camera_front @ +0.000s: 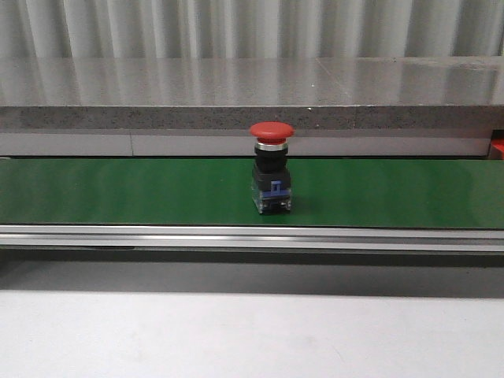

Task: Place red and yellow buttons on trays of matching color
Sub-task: 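Grasp the red button arriving at the belt end with the right gripper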

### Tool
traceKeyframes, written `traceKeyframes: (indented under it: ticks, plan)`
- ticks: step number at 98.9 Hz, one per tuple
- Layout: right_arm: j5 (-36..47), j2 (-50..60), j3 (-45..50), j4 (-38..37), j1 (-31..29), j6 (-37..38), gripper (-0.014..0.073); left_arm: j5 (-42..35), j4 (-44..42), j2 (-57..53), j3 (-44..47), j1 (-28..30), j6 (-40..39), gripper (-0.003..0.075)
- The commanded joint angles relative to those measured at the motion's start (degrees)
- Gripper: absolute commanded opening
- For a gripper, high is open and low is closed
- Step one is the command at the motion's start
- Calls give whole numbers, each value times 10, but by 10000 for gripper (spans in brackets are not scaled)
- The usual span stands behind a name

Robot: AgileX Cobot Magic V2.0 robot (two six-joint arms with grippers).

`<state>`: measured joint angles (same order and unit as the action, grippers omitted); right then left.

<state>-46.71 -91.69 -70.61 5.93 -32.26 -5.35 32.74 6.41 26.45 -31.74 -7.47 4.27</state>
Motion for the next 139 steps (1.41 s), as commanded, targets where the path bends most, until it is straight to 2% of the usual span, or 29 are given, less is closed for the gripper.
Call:
traceKeyframes:
  ticks: [1, 20, 38, 66, 85, 106, 123, 139]
  plan:
    - [-4, 69, -12, 1, 16, -4, 496, -46, 8, 2, -16, -2, -1, -5]
    - [-36, 147, -12, 1, 90, -4, 513, -46, 8, 2, -16, -2, -1, -6]
    - [-72, 174, -12, 2, 191, 2, 660, -46, 8, 2, -16, -2, -1, -6]
    - [-115, 174, -12, 32, 372, 9, 653, -46, 8, 2, -16, -2, -1, -6]
    - [-128, 155, -13, 33, 467, 31, 653, -46, 8, 2, -16, -2, -1, -6]
    - [-124, 107, -13, 34, 513, 41, 653, -46, 8, 2, -16, -2, -1, -6]
    - [-120, 59, -13, 39, 526, 41, 653, -46, 8, 2, -16, -2, -1, -6]
    - [-76, 20, -13, 39, 528, 41, 653, -46, 8, 2, -16, -2, -1, -6]
